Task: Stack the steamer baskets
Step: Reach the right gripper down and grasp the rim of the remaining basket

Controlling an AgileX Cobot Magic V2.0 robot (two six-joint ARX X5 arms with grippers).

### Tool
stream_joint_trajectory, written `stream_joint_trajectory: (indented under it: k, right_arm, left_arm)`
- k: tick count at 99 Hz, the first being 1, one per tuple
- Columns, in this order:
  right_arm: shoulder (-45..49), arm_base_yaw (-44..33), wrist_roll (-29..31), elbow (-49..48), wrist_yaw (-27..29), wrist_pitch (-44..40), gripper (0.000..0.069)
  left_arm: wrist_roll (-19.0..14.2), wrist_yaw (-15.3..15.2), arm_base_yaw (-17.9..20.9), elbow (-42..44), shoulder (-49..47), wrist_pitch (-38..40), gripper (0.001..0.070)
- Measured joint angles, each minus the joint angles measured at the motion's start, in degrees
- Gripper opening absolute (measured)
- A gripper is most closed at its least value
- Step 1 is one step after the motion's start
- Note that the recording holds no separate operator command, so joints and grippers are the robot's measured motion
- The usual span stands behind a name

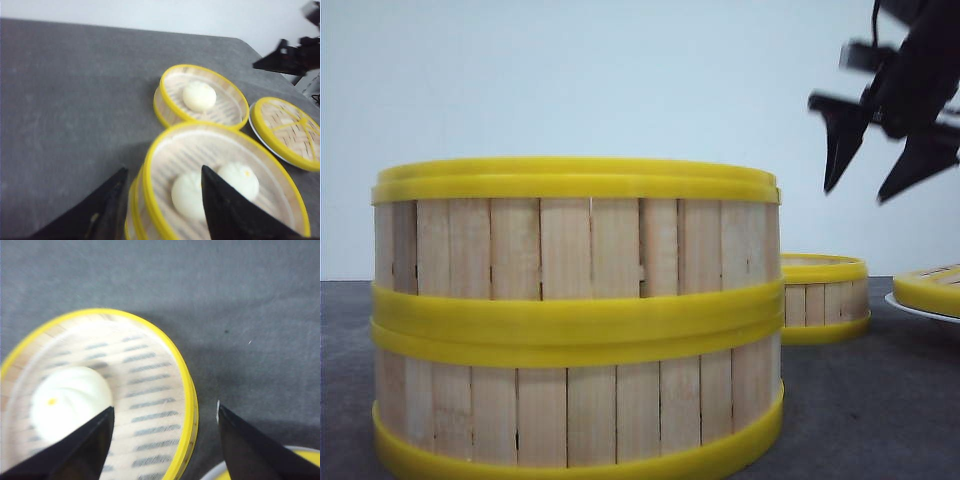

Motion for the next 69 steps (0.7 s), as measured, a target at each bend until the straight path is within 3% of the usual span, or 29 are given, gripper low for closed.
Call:
stream_joint_trajectory:
  k: [20,55,69]
  right_arm:
    - [7.6,0.0,0.1,2.2,1.4,0.4,0.0403]
    - [12.5,0.2,2.7,2.2,2.2,2.5,0.0319]
    - [13.3,0.7,3.5,2.2,3.2,2.6,0.0208]
  left_arm:
    - [-0.2,0.0,0.0,0.1,-5.3,-1.3,0.0269]
    - [-1.3,0.0,0.0,0.1,-6.5,-4.9,0.0269]
    - [-1.3,0.0,0.0,0.1,-6.5,-4.9,0.0269]
